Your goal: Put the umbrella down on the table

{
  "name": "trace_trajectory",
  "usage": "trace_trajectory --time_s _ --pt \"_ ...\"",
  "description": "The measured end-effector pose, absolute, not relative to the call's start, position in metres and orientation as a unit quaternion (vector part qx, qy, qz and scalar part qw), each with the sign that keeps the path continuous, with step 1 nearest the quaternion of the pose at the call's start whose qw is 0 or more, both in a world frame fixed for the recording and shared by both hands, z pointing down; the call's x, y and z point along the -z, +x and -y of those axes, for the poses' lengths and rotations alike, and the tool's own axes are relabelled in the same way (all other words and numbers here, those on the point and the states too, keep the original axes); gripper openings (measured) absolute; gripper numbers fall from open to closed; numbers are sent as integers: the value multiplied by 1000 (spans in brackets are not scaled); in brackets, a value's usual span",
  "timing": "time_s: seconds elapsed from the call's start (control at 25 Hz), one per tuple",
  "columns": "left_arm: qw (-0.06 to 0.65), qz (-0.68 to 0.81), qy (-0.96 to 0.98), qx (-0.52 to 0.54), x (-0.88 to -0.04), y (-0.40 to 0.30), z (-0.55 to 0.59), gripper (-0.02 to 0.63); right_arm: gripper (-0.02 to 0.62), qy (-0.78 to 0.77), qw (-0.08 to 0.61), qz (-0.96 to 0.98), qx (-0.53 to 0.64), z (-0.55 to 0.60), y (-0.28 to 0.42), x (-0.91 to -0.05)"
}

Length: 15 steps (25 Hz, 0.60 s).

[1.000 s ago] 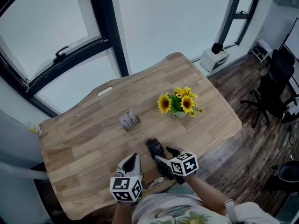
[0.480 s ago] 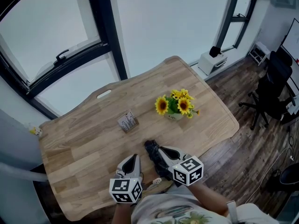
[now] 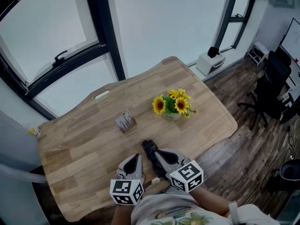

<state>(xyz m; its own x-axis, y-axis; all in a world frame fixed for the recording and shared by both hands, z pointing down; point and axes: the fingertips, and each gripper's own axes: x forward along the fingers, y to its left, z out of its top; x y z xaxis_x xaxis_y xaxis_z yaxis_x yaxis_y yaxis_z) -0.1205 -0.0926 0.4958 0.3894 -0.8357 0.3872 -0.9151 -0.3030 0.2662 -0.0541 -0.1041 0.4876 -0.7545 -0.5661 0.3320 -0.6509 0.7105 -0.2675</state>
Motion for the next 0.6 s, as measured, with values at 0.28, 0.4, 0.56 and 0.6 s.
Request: trace_trajectory --time_s 0.28,0.4,0.56,0.6 --pt "225 542 804 -90 -495 -114 90 0 -2 331 119 918 -185 101 -52 -486" --pt "226 541 805 -91 -495 -113 91 0 -2 333 119 917 -185 101 -51 -486" --pt "225 539 807 -92 -496 -110 90 0 -2 336 122 915 -186 101 -48 -487" --pt "225 538 807 -92 -496 -109 90 0 -2 336 122 915 -187 101 -48 -488"
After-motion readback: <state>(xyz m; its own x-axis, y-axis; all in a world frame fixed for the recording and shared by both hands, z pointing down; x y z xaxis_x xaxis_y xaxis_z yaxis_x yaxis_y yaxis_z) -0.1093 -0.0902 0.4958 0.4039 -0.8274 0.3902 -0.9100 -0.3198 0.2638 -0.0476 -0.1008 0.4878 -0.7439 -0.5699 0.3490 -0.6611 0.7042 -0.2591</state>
